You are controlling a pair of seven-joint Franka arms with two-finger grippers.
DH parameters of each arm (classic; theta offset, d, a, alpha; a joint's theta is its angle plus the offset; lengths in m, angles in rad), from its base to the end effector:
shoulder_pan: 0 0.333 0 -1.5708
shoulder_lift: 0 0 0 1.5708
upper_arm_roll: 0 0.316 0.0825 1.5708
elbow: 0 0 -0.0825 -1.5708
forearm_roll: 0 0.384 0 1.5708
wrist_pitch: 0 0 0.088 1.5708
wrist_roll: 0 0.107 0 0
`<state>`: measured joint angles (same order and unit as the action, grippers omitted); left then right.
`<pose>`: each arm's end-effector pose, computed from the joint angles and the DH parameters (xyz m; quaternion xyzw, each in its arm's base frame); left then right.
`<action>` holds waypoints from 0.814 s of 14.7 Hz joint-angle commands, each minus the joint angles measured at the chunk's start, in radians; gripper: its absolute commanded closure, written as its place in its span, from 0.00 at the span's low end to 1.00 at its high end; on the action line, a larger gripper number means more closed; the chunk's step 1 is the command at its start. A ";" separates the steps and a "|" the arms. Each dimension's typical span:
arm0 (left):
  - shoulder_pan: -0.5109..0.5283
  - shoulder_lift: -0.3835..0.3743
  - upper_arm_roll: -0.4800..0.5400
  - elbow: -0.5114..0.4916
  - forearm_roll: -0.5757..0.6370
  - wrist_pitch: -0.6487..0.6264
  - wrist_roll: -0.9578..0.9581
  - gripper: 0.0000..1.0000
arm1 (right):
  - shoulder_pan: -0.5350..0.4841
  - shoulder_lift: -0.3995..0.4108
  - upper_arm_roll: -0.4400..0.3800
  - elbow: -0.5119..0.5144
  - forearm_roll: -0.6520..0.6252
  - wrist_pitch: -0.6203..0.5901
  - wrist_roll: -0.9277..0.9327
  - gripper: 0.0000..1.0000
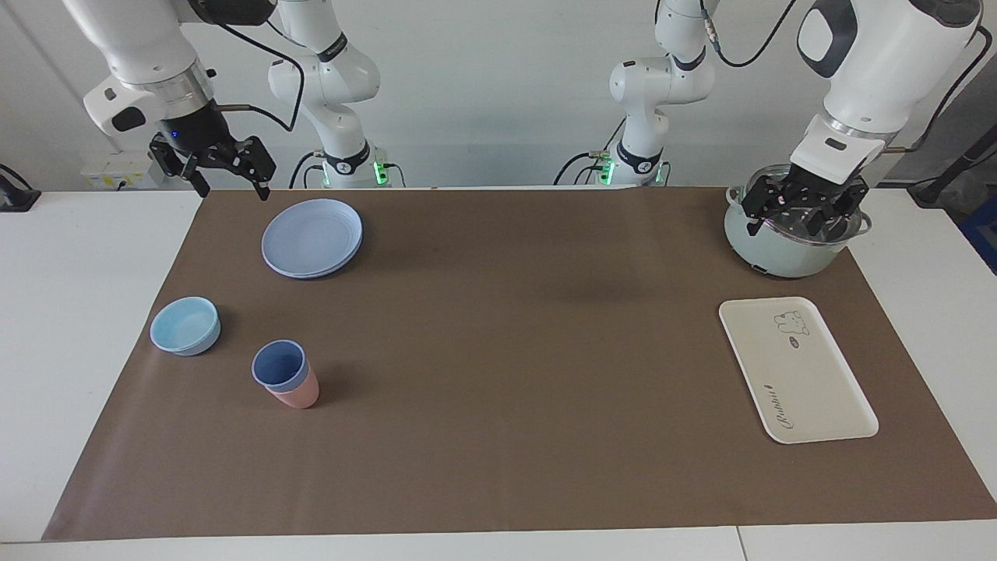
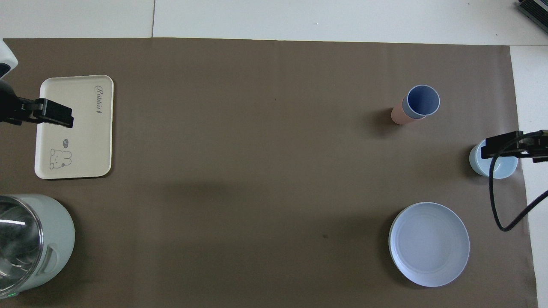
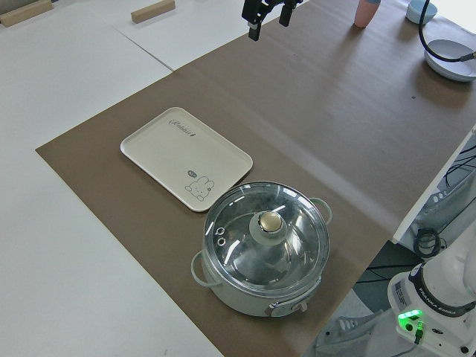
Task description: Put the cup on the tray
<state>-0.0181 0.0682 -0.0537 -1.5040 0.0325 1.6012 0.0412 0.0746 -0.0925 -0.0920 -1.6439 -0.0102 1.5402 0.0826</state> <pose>0.5778 -0.0370 0.6203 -0.9982 0.0566 -0.0148 0.0142 0.5221 -0.0126 0.6370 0.9987 -0.0499 -0.0058 0.0010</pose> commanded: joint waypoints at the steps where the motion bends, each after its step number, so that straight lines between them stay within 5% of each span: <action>1: 0.006 -0.030 0.000 -0.035 -0.005 0.008 0.002 0.00 | 0.004 -0.012 -0.005 -0.013 0.010 -0.006 0.011 0.00; 6: 0.006 -0.030 0.000 -0.036 -0.005 0.008 0.002 0.00 | 0.004 -0.013 -0.005 -0.019 0.007 0.000 0.016 0.00; 12: 0.006 -0.030 0.000 -0.036 -0.005 0.008 0.002 0.00 | -0.019 -0.047 -0.014 -0.150 0.013 0.210 -0.242 0.00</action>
<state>-0.0181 0.0682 -0.0537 -1.5040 0.0325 1.6012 0.0411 0.0708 -0.0962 -0.0947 -1.6980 -0.0102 1.6588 -0.0428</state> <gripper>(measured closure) 0.000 0.000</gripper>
